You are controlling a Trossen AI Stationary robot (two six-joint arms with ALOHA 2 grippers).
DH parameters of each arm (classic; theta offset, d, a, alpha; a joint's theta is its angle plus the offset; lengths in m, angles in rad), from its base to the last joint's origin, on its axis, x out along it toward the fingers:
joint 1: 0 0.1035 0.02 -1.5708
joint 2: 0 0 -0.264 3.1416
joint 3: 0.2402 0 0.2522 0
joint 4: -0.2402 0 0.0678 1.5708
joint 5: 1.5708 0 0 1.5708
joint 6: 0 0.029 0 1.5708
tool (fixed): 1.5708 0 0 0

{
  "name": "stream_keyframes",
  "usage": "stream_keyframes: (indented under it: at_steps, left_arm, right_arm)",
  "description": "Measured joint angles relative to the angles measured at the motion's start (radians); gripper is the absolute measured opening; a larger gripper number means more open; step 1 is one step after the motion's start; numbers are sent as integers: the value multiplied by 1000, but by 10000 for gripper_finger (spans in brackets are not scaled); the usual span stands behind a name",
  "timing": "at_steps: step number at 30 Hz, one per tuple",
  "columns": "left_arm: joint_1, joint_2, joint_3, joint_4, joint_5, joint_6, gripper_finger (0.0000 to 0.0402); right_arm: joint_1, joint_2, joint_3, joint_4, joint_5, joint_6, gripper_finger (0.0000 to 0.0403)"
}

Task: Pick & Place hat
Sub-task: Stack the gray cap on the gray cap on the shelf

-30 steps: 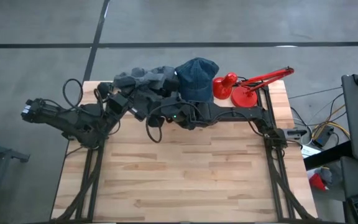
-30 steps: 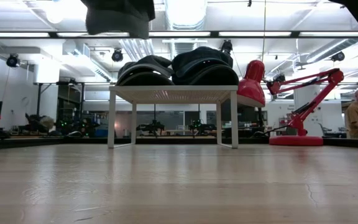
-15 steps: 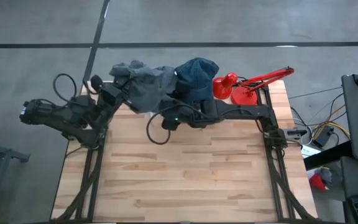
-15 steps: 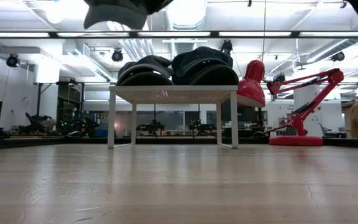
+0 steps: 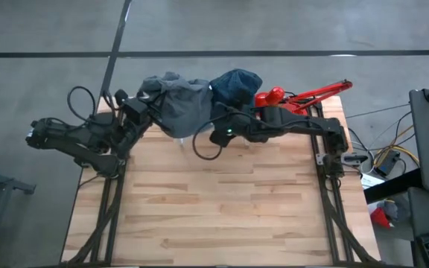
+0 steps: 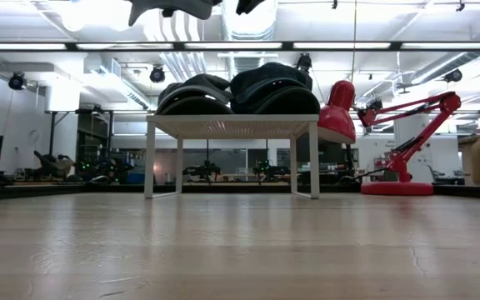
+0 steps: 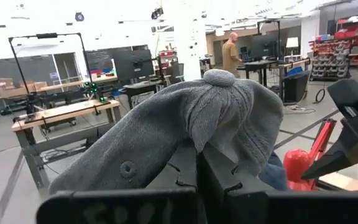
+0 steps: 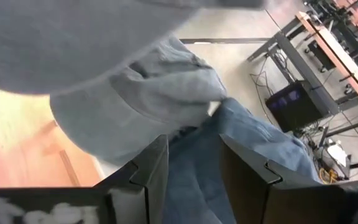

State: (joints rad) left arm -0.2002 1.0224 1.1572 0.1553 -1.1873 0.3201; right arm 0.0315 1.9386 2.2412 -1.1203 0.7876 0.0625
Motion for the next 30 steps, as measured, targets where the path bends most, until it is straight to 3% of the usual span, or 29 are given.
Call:
stream_keyframes:
  at_steps: [7,12,18,24,30]
  left_arm:
    - [27,15,3,-18,0,-80,0]
    - [66,24,3,-71,14,-164,0]
    - [154,33,33,-192,123,-302,0]
    - [277,68,110,-415,280,-538,0]
    - [364,129,165,-482,387,-609,0]
  right_arm:
    - [-3,-174,-236,47,-30,42,111]
    - [-4,-345,-467,214,-231,31,95]
    - [-4,-536,-737,454,-409,13,76]
    - [-4,-698,-957,610,-430,32,61]
    - [-4,-821,-1100,640,-430,45,53]
